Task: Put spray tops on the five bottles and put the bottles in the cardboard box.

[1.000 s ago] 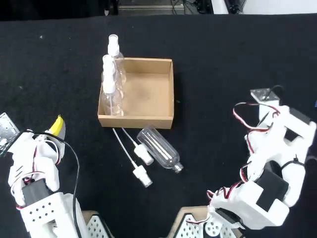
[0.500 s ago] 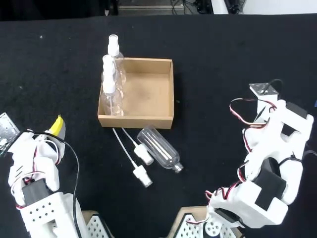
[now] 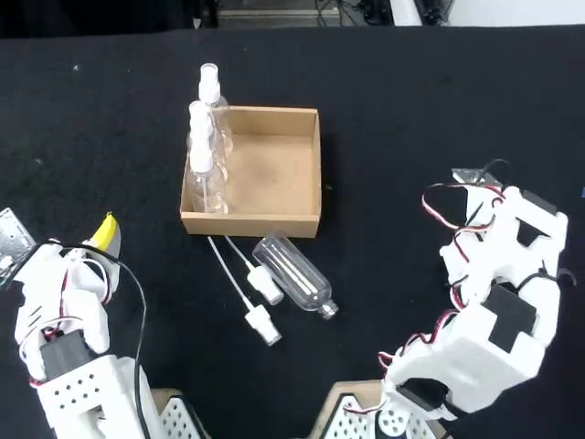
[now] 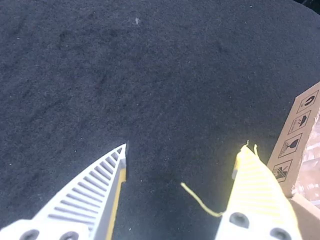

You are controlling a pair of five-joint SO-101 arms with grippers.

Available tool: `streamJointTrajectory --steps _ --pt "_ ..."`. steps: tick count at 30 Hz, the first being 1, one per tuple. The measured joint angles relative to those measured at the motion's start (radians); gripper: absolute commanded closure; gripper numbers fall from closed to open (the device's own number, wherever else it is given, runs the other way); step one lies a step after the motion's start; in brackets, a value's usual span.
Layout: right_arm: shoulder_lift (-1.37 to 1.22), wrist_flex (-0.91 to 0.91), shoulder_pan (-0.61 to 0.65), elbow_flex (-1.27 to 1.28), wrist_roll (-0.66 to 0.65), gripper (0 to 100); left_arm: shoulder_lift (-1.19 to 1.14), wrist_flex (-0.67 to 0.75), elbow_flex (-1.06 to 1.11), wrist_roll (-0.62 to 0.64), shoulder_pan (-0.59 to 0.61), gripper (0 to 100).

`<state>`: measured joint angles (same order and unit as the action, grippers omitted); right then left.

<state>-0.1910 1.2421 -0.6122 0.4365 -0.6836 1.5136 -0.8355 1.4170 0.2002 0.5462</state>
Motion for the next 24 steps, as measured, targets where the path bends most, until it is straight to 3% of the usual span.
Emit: streamJointTrajectory --steps 5,11,18,24 --pt "0.0 0.011 0.0 0.0 -0.044 74.7 0.0 0.0 0.0 0.0 0.0 68" --pt "0.0 0.006 -0.003 -0.012 -0.218 98.3 0.0 0.0 0.0 0.0 0.0 68" --pt "0.097 0.107 0.0 -0.087 -0.249 97.0 0.0 0.0 0.0 0.0 0.0 68" --pt "0.399 0.21 0.058 -0.118 -0.117 97.0 0.0 -0.002 -0.006 0.0 0.0 68"
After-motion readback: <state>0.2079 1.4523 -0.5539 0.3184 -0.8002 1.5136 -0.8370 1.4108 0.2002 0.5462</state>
